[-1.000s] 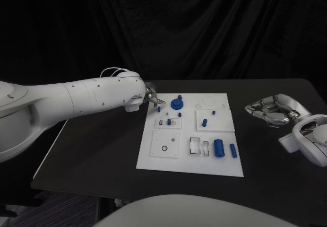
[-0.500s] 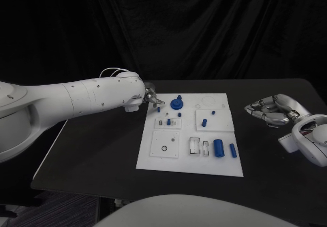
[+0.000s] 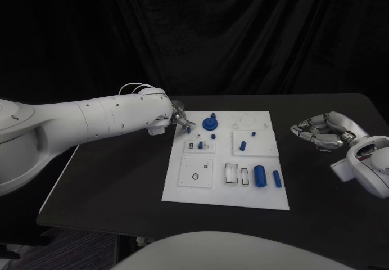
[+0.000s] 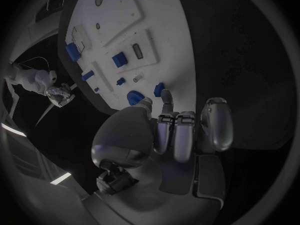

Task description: Assemble the parts on the task board

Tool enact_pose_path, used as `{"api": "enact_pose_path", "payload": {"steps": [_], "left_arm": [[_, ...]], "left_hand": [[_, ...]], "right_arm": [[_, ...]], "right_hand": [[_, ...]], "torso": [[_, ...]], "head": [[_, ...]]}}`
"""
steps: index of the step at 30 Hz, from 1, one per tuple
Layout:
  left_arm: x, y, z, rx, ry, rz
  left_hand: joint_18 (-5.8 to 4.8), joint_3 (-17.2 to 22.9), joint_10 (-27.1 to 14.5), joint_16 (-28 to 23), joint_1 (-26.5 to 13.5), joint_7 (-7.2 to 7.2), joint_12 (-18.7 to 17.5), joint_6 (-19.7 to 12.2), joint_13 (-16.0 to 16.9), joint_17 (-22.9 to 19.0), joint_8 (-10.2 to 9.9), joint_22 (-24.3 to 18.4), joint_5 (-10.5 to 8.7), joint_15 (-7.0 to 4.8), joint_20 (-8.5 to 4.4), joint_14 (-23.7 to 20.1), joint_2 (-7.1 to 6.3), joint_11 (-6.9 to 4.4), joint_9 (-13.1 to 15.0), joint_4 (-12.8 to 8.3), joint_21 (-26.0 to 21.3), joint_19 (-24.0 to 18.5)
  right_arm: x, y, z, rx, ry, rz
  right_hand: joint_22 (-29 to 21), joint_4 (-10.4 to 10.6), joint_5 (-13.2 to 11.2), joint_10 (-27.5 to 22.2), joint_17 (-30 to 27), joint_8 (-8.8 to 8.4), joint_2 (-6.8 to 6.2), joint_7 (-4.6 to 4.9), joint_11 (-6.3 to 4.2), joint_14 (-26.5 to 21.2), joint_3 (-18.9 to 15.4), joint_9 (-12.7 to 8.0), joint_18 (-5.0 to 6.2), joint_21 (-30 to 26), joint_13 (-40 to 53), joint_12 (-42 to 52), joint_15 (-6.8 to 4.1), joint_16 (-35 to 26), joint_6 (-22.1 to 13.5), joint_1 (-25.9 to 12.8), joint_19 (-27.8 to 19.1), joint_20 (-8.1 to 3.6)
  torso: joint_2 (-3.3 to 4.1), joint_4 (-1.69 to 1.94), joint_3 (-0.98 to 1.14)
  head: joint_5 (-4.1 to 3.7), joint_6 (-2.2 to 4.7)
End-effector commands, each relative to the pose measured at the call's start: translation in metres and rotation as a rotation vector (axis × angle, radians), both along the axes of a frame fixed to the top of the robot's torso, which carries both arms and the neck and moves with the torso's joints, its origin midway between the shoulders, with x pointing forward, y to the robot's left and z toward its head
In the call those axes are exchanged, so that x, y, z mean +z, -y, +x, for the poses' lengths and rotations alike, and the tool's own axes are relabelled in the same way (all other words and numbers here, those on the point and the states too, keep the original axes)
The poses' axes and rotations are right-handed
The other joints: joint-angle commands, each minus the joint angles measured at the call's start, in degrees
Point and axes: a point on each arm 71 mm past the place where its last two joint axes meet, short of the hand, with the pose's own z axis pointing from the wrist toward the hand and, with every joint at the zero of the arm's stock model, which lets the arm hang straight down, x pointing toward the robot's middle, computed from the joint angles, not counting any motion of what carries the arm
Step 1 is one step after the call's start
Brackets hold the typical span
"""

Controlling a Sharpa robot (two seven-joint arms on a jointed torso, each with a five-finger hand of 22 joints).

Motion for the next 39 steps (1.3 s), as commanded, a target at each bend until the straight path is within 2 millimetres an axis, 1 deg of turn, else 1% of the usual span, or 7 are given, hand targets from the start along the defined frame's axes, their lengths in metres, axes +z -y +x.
{"api": "enact_pose_path", "payload": {"steps": [1,8,13,23,30,34,39], "left_arm": [[-0.0016,0.0024,-0.0006,-0.022,-0.006,-0.01],[-0.0026,0.0026,-0.001,-0.025,-0.008,-0.012],[-0.0029,0.0031,-0.0011,-0.029,-0.008,-0.015],[-0.0039,0.0038,-0.0015,-0.035,-0.014,-0.016],[-0.0046,0.004,-0.0017,-0.035,-0.005,-0.024],[-0.0049,0.0044,-0.0016,-0.037,0.003,-0.03],[-0.0052,0.0044,-0.0018,-0.04,0.007,-0.035]], "left_hand": [[0.1,0.2,6.0,-0.3,0.6,0.04,0.2,-0.3,15.1,15.1,-0.5,6.2,0.71,0.27,0.03,5.9,0.02,0.04,0.2,-0.4,-0.3,-0.4],[0.15,0.5,6.0,-0.3,1.1,0.12,0.2,-0.4,15.1,15.1,-1.3,6.1,1.69,0.34,0.09,5.9,0.03,0.12,-0.5,-0.7,-0.6,-0.5],[0.18,0.9,6.0,-0.3,1.7,0.18,0.2,-0.3,15.1,15.1,-2.0,6.1,3.02,0.4,0.15,5.9,-0.01,0.17,-1.1,-1.1,-0.8,-0.6],[0.23,1.3,6.0,-0.3,2.0,0.24,0.2,-0.3,15.1,15.1,-2.7,6.0,3.79,0.45,0.2,5.9,-0.02,0.23,-1.6,-1.3,-1.0,-0.8],[0.29,1.8,6.0,-0.3,2.4,0.28,0.2,-0.3,15.1,15.1,-3.3,5.9,4.4,0.48,0.24,5.9,0.03,0.26,-2.1,-1.6,-1.3,-1.0],[0.32,2.6,6.0,-0.3,2.9,0.29,0.2,-0.1,15.1,15.1,-4.0,6.0,5.49,0.52,0.27,5.9,0.02,0.28,-2.7,-2.1,-1.4,-1.0],[0.32,2.7,6.0,-0.3,3.0,0.29,0.2,-0.1,15.1,15.1,-4.1,6.0,5.63,0.52,0.28,5.9,-0.04,0.28,-2.8,-2.1,-1.4,-1.0]], "right_arm": [[-0.0013,-0.0005,-0.0008,0.006,-0.004,-0.004],[-0.0014,-0.0006,-0.0008,0.006,-0.005,-0.005],[-0.0015,-0.0005,-0.0008,0.005,-0.006,-0.006],[-0.0018,-0.0011,-0.0006,0.007,-0.009,-0.007],[-0.0018,-0.0011,-0.0006,0.007,-0.009,-0.007],[-0.0018,-0.0011,-0.0007,0.006,-0.009,-0.007],[-0.0019,-0.0013,-0.0007,0.007,-0.011,-0.007]], "right_hand": [[6.6,-0.4,0.1,-0.4,1.3,-0.32,0.14,0.23,-0.18,1.6,0.1,0.1,0.72,-0.3,0.3,-0.3,0.1,-0.4,-0.1,0.5,-0.3,0.01],[6.6,-0.4,0.1,-0.4,1.3,-0.32,0.14,0.23,-0.18,1.6,0.1,0.1,0.72,-0.3,0.3,-0.3,0.1,-0.4,-0.1,0.5,-0.3,0.01],[6.6,-0.4,0.1,-0.4,1.3,-0.32,0.14,0.23,-0.18,1.6,0.1,0.1,0.72,-0.3,0.3,-0.3,0.1,-0.4,-0.1,0.5,-0.3,0.01],[6.6,-0.4,0.1,-0.4,1.2,-0.33,0.12,0.23,-0.17,1.6,0.2,0.1,0.74,-0.4,0.3,-0.3,0.1,-0.4,-0.1,0.5,-0.3,0.02],[6.6,-0.4,0.1,-0.4,1.2,-0.33,0.14,0.23,-0.18,1.6,0.2,0.1,0.75,-0.5,0.2,-0.4,0.1,-0.5,-0.1,0.5,-0.3,0.02],[6.6,-0.4,0.1,-0.4,1.2,-0.33,0.14,0.23,-0.18,1.6,0.2,0.1,0.75,-0.5,0.2,-0.4,0.1,-0.5,-0.1,0.5,-0.3,0.02],[6.6,-0.4,0.1,-0.4,1.2,-0.33,0.14,0.23,-0.18,1.6,0.2,0.1,0.75,-0.5,0.2,-0.4,0.1,-0.5,-0.1,0.5,-0.3,0.02]], "torso": [[0.0,0.0,-0.03],[0.05,-0.03,-0.03],[0.05,0.03,-0.01],[0.05,-0.03,-0.03],[0.05,0.02,-0.03],[0.03,0.03,-0.02],[0.03,0.0,-0.04]], "head": [[-0.01,0.01],[0.02,0.01],[-0.03,0.01],[-0.02,0.01],[-0.13,0.01],[-0.15,0.01],[-0.09,0.01]]}}
